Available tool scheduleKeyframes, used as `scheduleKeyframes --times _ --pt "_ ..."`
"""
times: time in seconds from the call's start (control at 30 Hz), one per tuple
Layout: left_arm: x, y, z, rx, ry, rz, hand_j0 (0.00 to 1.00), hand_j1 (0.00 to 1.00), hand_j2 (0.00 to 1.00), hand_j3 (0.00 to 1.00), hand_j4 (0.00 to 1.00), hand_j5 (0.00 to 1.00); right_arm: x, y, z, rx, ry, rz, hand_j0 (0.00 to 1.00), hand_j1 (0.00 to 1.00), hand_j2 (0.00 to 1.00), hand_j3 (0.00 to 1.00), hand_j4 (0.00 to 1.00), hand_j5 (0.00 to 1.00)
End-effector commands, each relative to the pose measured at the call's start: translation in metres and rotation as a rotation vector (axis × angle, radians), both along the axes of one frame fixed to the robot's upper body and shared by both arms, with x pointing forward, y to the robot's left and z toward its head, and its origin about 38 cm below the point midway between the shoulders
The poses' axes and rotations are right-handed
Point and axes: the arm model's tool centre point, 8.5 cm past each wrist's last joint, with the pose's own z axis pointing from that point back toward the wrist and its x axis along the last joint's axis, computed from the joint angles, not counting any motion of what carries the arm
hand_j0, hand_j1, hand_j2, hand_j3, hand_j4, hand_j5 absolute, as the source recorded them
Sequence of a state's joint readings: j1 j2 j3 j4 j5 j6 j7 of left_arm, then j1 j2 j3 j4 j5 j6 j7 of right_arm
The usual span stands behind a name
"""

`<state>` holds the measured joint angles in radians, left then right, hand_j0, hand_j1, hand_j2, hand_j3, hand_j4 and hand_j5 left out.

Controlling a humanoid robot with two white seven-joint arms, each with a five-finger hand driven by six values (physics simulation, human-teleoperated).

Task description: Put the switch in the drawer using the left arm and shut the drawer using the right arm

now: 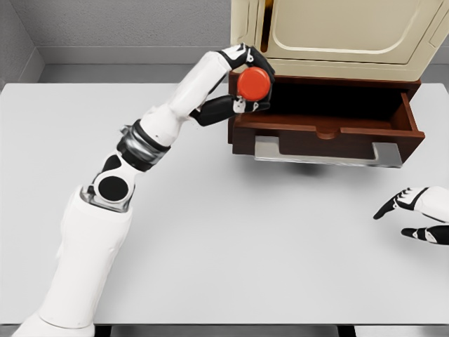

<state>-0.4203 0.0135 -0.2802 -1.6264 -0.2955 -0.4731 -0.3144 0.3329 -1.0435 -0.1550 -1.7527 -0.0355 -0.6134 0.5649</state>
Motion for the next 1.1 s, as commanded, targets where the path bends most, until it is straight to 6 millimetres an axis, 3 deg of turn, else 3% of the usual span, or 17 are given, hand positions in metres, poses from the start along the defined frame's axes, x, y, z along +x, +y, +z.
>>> scheduleKeyframes --times 0.0,0.3,0.73,1.07 --pt "0.002 -0.006 -0.004 0.023 0.007 0.008 0.30 0.30 0.30 0.30 0.30 0.30 0.000 0.000 0.000 0.006 0.003 -0.002 0.67 0.67 0.67 0.67 0.67 0.67" --pt "0.021 -0.020 -0.002 0.146 -0.030 0.035 0.30 0.30 0.30 0.30 0.30 0.30 0.000 0.000 0.001 0.005 0.003 -0.002 0.67 0.67 0.67 0.67 0.67 0.67" --pt "0.025 -0.035 0.015 0.284 -0.149 0.067 0.30 0.30 0.30 0.30 0.30 0.30 0.000 0.000 0.001 0.006 0.001 -0.001 0.67 0.67 0.67 0.67 0.67 0.67" --pt "0.037 -0.036 0.021 0.327 -0.169 0.086 0.30 0.30 0.30 0.30 0.30 0.30 0.000 0.000 0.000 0.007 0.002 -0.001 0.67 0.67 0.67 0.67 0.67 0.67"
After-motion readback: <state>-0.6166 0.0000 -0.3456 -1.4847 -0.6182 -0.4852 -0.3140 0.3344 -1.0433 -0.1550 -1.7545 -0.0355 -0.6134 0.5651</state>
